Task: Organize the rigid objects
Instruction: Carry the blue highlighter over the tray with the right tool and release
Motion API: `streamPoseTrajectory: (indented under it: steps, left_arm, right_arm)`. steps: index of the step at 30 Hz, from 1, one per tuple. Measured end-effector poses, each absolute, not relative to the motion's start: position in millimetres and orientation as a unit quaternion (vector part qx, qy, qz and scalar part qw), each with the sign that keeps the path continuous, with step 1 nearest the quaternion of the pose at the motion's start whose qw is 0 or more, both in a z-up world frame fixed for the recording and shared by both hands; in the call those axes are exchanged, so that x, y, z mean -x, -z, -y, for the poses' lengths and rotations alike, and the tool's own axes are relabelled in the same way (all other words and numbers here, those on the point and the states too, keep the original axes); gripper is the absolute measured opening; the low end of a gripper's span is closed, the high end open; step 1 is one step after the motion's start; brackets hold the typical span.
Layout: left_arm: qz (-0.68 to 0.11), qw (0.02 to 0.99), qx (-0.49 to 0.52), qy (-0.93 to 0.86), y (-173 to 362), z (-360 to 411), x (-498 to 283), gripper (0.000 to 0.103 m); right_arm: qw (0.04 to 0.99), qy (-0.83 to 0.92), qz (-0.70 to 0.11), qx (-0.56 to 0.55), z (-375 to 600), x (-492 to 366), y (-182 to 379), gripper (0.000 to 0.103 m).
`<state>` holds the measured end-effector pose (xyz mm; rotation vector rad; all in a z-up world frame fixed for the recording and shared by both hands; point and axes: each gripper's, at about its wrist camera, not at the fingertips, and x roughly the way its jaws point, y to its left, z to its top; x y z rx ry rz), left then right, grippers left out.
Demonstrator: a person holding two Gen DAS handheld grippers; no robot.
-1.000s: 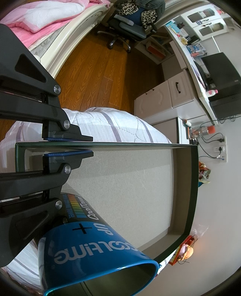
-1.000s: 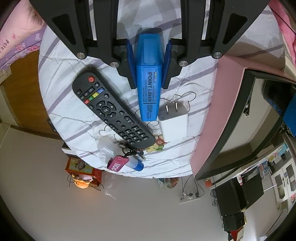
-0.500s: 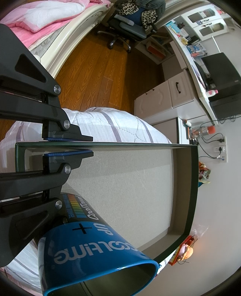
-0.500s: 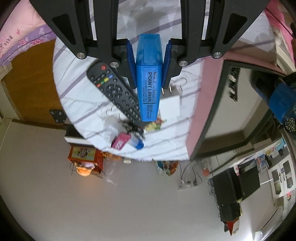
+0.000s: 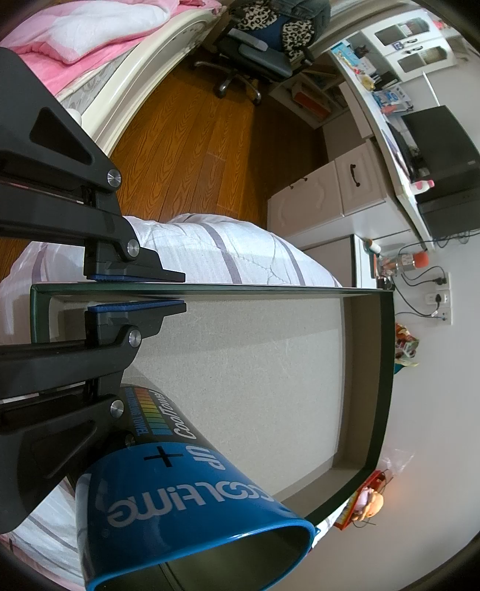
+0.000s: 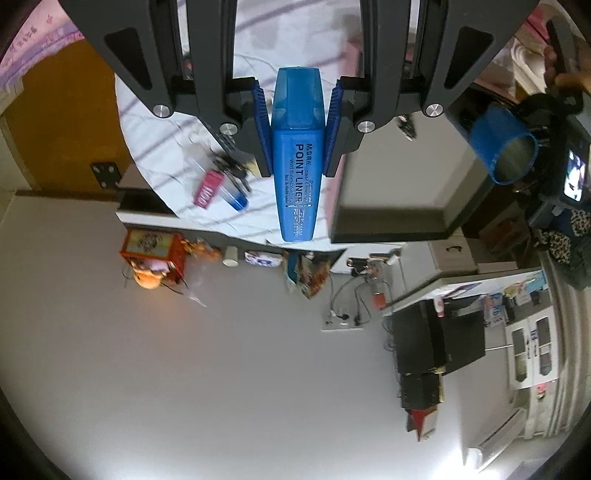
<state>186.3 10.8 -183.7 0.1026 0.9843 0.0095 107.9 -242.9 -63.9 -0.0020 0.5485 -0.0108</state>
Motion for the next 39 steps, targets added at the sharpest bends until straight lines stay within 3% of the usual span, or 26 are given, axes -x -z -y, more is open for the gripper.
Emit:
streamPoseTrajectory:
  steps: [9,29,39]
  left_arm:
    - [-0.472,0.880,-0.050,-0.004,184,-11,-187,0.006]
    - [-0.474,0.879,-0.050,-0.004,183,-11,-186,0.007]
    - [-0.474,0.879,-0.050,-0.004,183,-11,-186,0.007]
  right_arm:
    - [0.957,-0.039,-0.286,0.025,206,-133,66,0.027]
    - [0.906,-0.077,-0.410,0.069,170,-198,128,0.027]
    - [0.912,-0.075,-0.399,0.055,175,-201,123,0.027]
